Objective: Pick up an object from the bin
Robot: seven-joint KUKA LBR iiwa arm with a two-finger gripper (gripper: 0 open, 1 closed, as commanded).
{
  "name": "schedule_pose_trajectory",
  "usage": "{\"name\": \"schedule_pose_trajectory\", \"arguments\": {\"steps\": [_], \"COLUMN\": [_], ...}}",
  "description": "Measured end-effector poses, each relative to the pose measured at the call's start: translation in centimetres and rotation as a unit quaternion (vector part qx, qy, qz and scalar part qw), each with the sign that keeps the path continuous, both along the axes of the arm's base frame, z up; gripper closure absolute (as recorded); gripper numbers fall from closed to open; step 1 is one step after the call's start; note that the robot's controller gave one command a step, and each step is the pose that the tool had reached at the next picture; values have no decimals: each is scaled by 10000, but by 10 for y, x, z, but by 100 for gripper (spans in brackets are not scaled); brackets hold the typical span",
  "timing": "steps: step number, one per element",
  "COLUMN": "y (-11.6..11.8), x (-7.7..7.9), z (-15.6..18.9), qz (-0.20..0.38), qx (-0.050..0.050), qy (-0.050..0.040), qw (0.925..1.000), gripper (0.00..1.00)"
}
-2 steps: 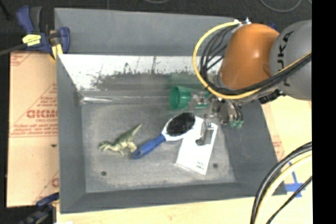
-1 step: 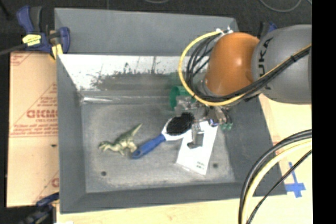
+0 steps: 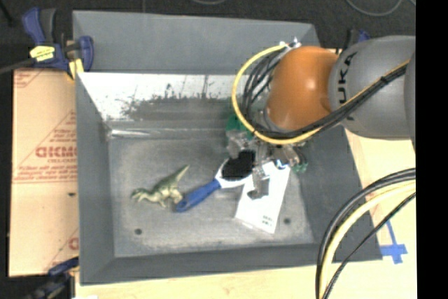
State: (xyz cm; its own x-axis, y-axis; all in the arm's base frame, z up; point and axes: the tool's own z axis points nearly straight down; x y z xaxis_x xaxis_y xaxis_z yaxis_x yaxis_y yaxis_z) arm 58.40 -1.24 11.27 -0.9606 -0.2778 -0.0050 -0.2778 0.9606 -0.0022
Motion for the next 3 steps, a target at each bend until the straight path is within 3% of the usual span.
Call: {"name": "schedule_pose_trajectory", "arguments": {"steps": [1,2,3], "y": [8,17,22], "x": [5,12,31], "z": [12,-22,-42], "qz": [-776,245,639], "qx": [14,1,3], "qy": [0,5,36], "qw": [9970,9997,9979], "gripper": [0,0,100]}}
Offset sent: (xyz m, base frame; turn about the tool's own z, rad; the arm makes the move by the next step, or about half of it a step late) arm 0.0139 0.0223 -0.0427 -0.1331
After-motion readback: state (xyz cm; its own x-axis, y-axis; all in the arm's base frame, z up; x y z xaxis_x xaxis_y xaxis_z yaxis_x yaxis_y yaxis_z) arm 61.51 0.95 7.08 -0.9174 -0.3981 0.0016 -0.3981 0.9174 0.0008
